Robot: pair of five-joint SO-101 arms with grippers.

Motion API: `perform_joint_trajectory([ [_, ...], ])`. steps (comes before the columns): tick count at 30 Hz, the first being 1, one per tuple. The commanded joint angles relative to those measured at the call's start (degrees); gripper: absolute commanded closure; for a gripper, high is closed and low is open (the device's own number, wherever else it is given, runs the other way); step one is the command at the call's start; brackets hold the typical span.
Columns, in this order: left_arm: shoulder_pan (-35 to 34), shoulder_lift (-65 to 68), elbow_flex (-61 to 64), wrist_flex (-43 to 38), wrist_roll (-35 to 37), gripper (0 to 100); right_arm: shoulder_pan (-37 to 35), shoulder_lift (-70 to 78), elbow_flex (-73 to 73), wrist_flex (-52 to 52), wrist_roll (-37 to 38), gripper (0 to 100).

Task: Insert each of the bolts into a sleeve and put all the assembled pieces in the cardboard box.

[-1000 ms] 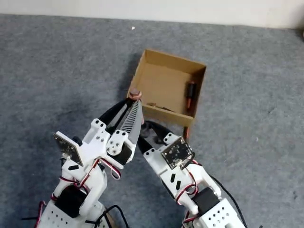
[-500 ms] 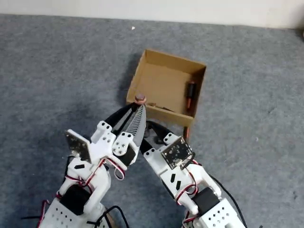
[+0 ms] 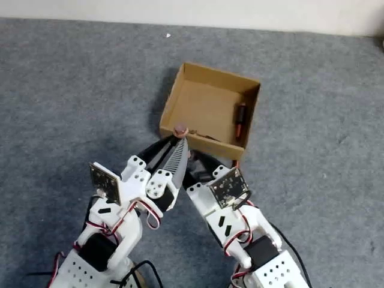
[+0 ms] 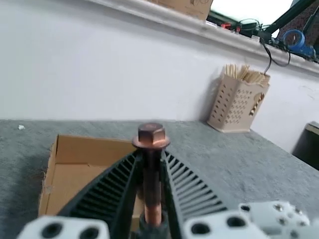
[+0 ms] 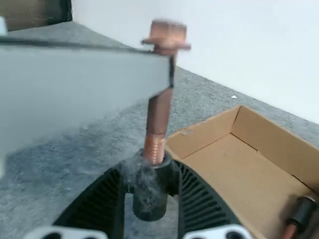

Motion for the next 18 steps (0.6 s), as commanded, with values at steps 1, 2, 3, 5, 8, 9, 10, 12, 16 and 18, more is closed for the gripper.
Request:
perform_joint_trajectory([
  [1,0.13,-2.15,-0.04,0.53,-0.62,100,1.71,-1.19,6.37,-0.48,-0.79,99.5],
  [2,0.13,-2.15,-0.04,0.53,-0.62,100,1.71,-1.19,6.37,-0.48,-0.79,99.5],
  [3,0.13,-2.15,-0.04,0.70,-0.62,100,1.71,-1.19,6.37,-0.48,-0.88,99.5],
  [5,0.13,-2.15,-0.04,2.37,-2.55,100,1.71,-1.19,6.37,-0.48,-0.88,99.5],
  [8,0.13,-2.15,-0.13,4.66,-8.79,99,1.80,-1.19,6.55,-0.48,-0.88,99.5],
  [9,0.13,-2.15,-0.22,5.45,-10.20,97,2.15,-1.19,6.55,-0.48,-0.88,99.5],
  [10,0.13,-2.15,-0.31,6.42,-10.81,95,2.77,-1.19,6.55,-0.48,-0.97,99.5],
  [12,0.13,-2.15,-0.57,8.62,-10.81,89,3.91,-1.19,6.64,-0.48,-0.97,99.5],
  [16,0.13,-2.24,-2.59,13.27,-10.99,86,5.58,-1.19,6.81,-0.48,-1.05,99.5],
  [18,0.13,-2.24,-5.23,17.05,-11.08,85,6.20,-1.19,6.81,-0.48,-1.05,99.5],
])
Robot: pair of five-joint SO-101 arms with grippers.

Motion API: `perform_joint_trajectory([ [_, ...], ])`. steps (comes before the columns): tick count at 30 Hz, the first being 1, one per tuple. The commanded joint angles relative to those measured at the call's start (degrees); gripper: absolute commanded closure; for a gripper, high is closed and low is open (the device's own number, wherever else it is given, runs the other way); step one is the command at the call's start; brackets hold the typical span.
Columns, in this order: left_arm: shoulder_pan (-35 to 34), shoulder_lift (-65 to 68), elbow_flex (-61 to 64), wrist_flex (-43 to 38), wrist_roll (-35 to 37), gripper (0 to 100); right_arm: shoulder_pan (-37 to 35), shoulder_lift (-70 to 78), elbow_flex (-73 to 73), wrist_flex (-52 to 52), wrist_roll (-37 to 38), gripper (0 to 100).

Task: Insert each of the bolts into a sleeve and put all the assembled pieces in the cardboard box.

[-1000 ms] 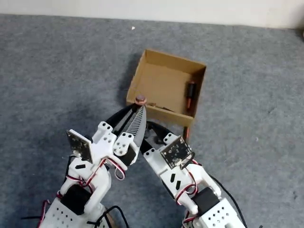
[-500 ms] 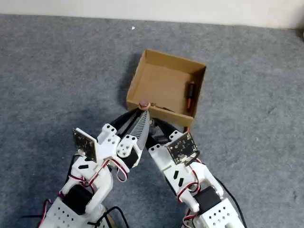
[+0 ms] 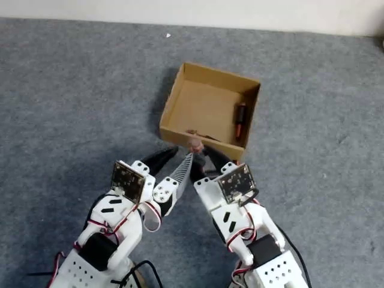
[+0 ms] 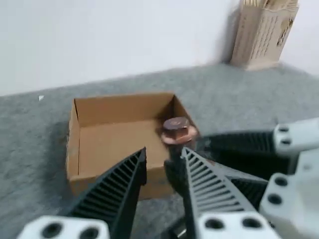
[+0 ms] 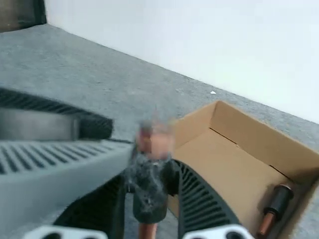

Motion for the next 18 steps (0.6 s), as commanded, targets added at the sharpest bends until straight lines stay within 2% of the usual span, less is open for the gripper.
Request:
perform_joint_trajectory([
  [1,0.13,-2.24,-6.90,6.95,-0.70,85,1.71,-1.19,6.81,-0.48,-0.62,99.5],
  [10,-1.01,-2.24,-13.93,21.71,-0.88,86,3.21,-1.19,6.81,-0.48,-0.62,99.5],
  [13,-5.58,-2.24,-13.67,23.12,-0.88,86,5.41,-1.19,6.81,-0.48,-0.62,99.5],
  [18,-18.42,-2.24,-10.86,23.12,-0.79,86,7.96,-1.10,6.37,-0.04,-0.18,99.5],
])
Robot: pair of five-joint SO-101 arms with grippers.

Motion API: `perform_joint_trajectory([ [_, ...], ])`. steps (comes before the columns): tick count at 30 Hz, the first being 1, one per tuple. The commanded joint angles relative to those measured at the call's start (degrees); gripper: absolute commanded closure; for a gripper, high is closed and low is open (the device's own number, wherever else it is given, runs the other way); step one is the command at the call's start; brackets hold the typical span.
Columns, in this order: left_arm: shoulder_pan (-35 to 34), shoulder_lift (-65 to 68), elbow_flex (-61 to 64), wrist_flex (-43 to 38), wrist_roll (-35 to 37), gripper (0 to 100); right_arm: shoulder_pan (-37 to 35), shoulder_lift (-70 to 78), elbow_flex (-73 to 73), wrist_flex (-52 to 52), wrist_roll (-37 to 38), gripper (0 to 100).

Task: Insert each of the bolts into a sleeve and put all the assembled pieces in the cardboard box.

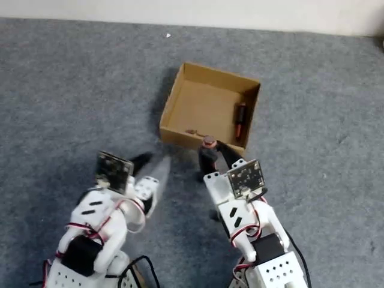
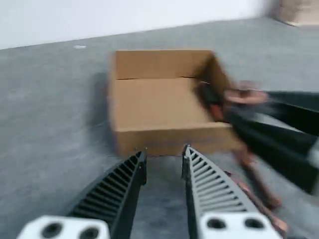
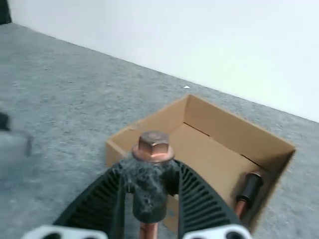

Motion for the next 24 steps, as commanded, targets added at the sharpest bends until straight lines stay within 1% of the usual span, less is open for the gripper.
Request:
perform_joint_trajectory([
  [1,-11.82,-2.24,1.36,-0.09,-0.26,86,2.68,-1.01,6.37,-0.04,-0.18,99.5],
  [4,-18.33,-2.24,5.58,-0.09,-0.26,86,4.18,-0.57,6.37,1.19,-0.18,99.5],
  [6,-20.88,-2.24,9.01,-0.18,-0.18,86,4.62,-0.92,5.76,3.91,-0.18,99.5],
  [11,-21.23,-2.24,14.81,-2.29,-0.35,86,5.05,-0.57,0.31,9.80,-0.26,99.5],
  [14,-21.23,-2.15,16.04,-3.08,-0.35,86,6.90,-0.48,-4.88,13.32,-0.35,99.5],
  [19,-21.14,-2.15,16.04,-3.08,-0.35,86,7.34,0.04,-13.49,13.58,-0.09,99.5],
  [21,-21.14,-2.15,16.04,-3.08,-0.35,86,7.25,2.86,-17.89,13.58,0.09,99.5],
  [24,-21.14,-2.15,16.04,-3.08,-0.35,86,7.16,11.74,-26.15,13.23,1.58,99.5],
])
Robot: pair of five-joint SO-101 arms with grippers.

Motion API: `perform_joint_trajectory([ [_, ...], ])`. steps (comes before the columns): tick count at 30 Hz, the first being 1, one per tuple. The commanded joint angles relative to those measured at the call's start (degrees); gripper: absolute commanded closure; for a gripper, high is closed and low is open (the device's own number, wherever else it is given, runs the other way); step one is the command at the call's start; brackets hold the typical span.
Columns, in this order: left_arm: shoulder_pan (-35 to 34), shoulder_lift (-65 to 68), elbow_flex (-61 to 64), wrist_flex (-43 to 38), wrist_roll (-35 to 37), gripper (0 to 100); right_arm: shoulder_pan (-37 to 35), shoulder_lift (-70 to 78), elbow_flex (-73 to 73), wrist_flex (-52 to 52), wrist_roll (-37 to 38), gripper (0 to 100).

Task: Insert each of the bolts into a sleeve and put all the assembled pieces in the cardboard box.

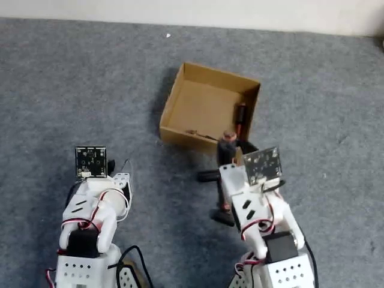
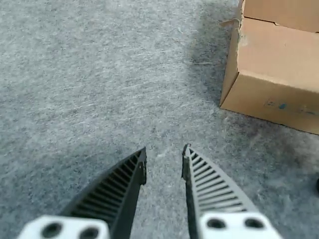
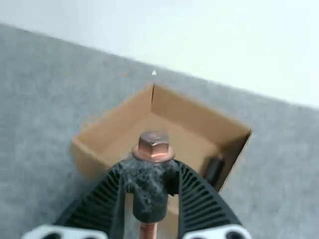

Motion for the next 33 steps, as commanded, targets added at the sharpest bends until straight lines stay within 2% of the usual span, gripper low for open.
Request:
perform_joint_trajectory([
  [1,-0.40,-2.15,1.27,-1.49,-0.35,86,0.92,10.33,-13.23,-1.80,0.97,99.5],
  [6,-0.40,-2.15,1.27,-1.49,-0.35,86,1.01,29.05,-23.43,-9.54,1.23,99.5],
  [13,-0.40,-2.15,1.27,-1.49,-0.35,86,1.10,53.76,-29.67,-25.45,1.32,99.5],
  [21,-0.40,-2.07,1.27,-1.49,-0.35,86,4.18,75.12,-38.37,-28.70,0.97,99.5],
  [28,-0.40,-2.07,1.27,-1.49,-0.44,86,5.85,83.47,-41.71,-28.62,0.97,87.1],
  [33,-0.40,-2.07,1.27,-1.49,-0.44,86,5.67,78.64,-41.27,-28.53,1.14,87.1],
])
